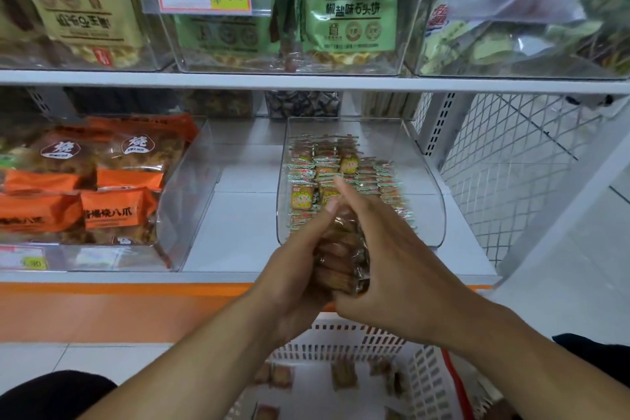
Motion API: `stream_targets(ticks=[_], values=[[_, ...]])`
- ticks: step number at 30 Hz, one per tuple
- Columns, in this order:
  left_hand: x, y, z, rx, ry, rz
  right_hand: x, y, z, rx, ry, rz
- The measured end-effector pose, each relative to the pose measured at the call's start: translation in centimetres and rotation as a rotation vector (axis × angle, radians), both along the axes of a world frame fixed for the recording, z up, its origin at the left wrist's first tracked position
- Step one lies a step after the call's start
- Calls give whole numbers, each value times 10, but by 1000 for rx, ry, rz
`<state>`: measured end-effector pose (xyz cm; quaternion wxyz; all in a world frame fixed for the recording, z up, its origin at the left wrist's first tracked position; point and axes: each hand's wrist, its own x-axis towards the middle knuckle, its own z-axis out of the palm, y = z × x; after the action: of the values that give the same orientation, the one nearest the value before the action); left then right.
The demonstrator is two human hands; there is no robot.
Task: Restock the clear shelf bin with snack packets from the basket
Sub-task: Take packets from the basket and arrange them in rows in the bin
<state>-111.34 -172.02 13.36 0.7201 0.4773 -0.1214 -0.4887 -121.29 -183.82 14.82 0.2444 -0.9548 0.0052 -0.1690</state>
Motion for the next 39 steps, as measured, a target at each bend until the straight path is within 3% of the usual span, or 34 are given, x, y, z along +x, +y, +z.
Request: stream_targets(ticks=[8,15,22,26,27,30,32,34,39], values=[[1,0,-3,-78,221,15,-1,-8,2,192,12,12],[2,1,3,-232,427,-57,6,-2,-9,675,27,37],[6,-14,11,-141,356,-45,12,-23,2,590,49,-46],[14,-28,8,-19,126,31,35,-62,17,411,151,-237],[17,-30,5,65,-40,57,44,-76,18,302,223,-277],[30,-34,-6,397,-790,69,75,-109,13,1,452,-316],[40,-40,-16,501,-1100,-4,95,-122,3,-91,538,-302],[50,-47,-24,547,-1222,-39,115,-131,-6,-112,577,-280],[68,-61,-36,530,-1326,-29,150,-144,-22,-102,579,-227]])
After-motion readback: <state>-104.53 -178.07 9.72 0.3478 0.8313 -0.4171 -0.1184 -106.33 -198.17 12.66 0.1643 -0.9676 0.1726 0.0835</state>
